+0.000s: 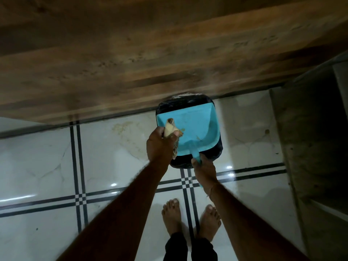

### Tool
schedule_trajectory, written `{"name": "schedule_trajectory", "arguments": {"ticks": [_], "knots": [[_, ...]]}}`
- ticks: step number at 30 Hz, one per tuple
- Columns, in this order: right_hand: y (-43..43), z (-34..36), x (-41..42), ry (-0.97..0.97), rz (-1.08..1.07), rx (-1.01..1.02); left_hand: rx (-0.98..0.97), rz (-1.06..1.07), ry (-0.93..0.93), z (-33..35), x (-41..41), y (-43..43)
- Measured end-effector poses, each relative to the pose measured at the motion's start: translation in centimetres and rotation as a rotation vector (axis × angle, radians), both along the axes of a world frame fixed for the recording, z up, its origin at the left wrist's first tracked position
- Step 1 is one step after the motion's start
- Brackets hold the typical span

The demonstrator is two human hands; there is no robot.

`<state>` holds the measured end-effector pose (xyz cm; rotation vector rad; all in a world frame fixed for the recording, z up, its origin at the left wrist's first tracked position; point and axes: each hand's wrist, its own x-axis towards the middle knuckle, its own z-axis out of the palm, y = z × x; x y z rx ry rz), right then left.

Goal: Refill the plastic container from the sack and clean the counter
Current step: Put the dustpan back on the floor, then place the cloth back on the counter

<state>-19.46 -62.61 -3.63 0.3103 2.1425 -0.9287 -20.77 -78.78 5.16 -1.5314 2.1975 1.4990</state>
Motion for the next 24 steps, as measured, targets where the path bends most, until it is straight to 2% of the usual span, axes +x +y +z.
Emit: {"name": "schedule_trajectory", "arguments": {"ticks": [4, 6, 8, 9, 11, 13, 16, 18, 21, 24], "knots": [[0.1, -0.1, -0.4, 0.013, 0.213, 0.251, -0.04, -0.065, 0.015, 0.7, -0.1, 0.0], [0.0, 1.4, -0.9, 0.043, 0.192, 0.269, -0.071, -0.116, -0.005, 1.5, 0.2, 0.0], [0.3, 3.9, -1.6, 0.135, -0.037, 0.046, -0.107, -0.187, -0.035, 2.7, 0.6, 0.3], [0.2, 6.0, -2.1, 0.082, -0.201, -0.15, -0.132, -0.241, -0.049, 3.5, 0.8, 0.6], [0.0, 11.2, -2.9, -0.19, -0.376, -0.547, -0.234, -0.398, -0.061, 5.7, 1.8, 1.7], [0.4, 15.9, -3.6, -0.347, -0.371, -0.666, -0.322, -0.559, -0.036, 8.7, 2.9, 3.2], [1.7, 21.8, -3.3, -0.358, -0.297, -0.635, -0.367, -0.709, 0.013, 14.1, 4.2, 5.4], [2.9, 26.1, -2.8, -0.329, -0.305, -0.627, -0.315, -0.728, 0.079, 18.7, 4.7, 6.3], [5.3, 33.0, -2.0, -0.241, -0.387, -0.672, -0.17, -0.551, 0.132, 26.3, 4.9, 7.5], [7.8, 40.8, -1.2, -0.161, -0.411, -0.74, 0.161, -0.393, 0.076, 33.8, 4.2, 8.6]]}}
